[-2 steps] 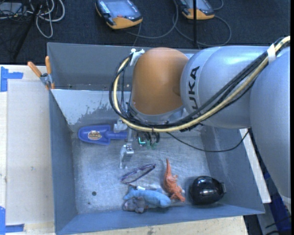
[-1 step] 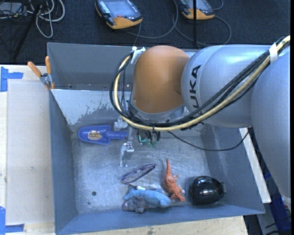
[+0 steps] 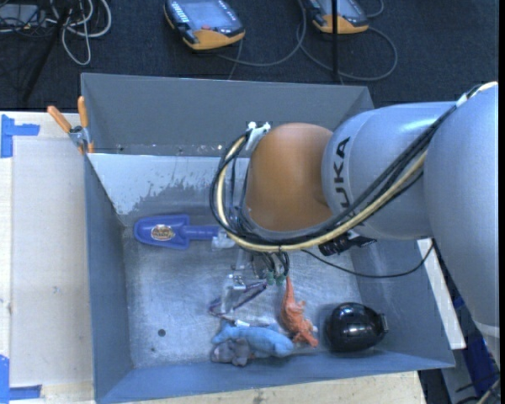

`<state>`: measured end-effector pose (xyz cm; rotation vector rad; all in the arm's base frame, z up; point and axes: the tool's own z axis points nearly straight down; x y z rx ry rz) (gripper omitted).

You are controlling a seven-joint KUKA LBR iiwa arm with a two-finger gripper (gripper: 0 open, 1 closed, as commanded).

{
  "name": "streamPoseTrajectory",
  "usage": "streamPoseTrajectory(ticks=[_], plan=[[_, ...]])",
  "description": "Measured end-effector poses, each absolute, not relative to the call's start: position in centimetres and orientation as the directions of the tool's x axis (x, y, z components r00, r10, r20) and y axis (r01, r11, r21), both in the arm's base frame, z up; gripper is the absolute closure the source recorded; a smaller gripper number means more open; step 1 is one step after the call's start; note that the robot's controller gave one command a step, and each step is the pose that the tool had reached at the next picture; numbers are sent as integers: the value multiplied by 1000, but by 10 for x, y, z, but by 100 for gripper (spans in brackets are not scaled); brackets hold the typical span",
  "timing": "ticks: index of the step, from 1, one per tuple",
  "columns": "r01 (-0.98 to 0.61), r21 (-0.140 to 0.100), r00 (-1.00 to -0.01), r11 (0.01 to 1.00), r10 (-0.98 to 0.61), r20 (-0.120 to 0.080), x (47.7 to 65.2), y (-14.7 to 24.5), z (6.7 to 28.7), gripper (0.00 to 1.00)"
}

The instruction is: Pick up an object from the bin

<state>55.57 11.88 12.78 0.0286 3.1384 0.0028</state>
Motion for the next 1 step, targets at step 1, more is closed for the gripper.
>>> streamPoseTrajectory(ticks=[1], plan=[[-212, 1, -977, 977, -212, -1, 573, 101, 101, 100]])
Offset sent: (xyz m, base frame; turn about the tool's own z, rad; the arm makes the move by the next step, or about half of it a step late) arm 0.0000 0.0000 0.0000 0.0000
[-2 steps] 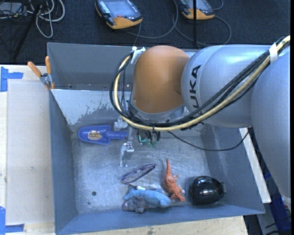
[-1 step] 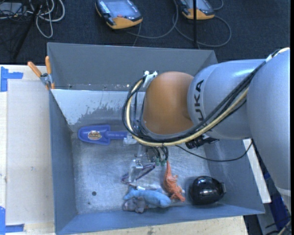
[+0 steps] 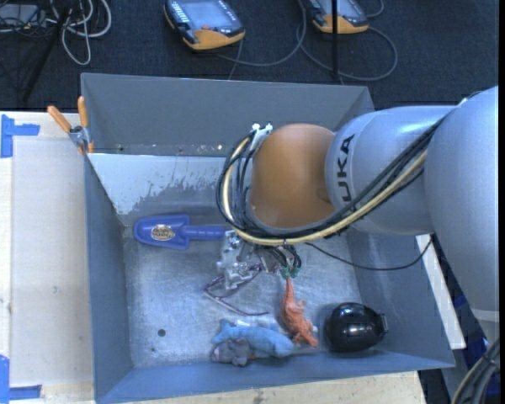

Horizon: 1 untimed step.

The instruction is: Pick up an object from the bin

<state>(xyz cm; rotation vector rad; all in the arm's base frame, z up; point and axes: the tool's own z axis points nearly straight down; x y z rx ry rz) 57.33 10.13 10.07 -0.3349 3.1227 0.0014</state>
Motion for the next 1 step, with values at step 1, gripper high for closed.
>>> streamPoseTrajectory(ticks=[1], plan=[[-211, 1, -977, 977, -211, -1, 573, 101, 101, 100]])
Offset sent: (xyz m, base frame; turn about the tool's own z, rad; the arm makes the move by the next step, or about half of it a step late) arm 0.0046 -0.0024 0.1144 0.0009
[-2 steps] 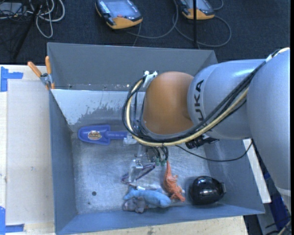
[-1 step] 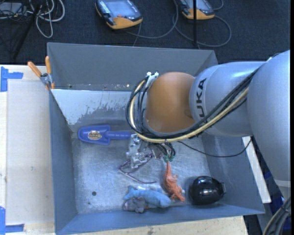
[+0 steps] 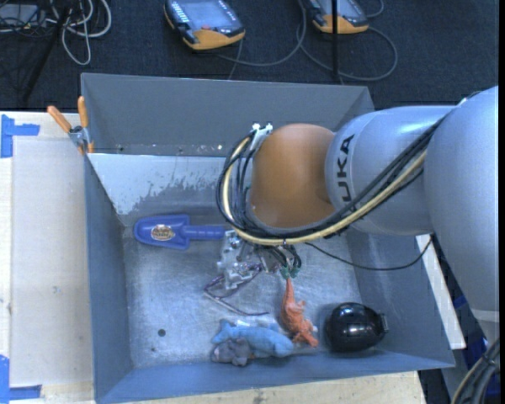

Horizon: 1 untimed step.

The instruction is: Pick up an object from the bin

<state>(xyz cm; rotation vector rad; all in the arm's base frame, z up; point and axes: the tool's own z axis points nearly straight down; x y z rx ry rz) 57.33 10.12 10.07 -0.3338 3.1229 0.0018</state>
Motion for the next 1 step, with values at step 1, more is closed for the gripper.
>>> streamPoseTrajectory(ticks=[1], plan=[[-208, 1, -978, 978, -208, -1, 578, 99, 215, 100]])
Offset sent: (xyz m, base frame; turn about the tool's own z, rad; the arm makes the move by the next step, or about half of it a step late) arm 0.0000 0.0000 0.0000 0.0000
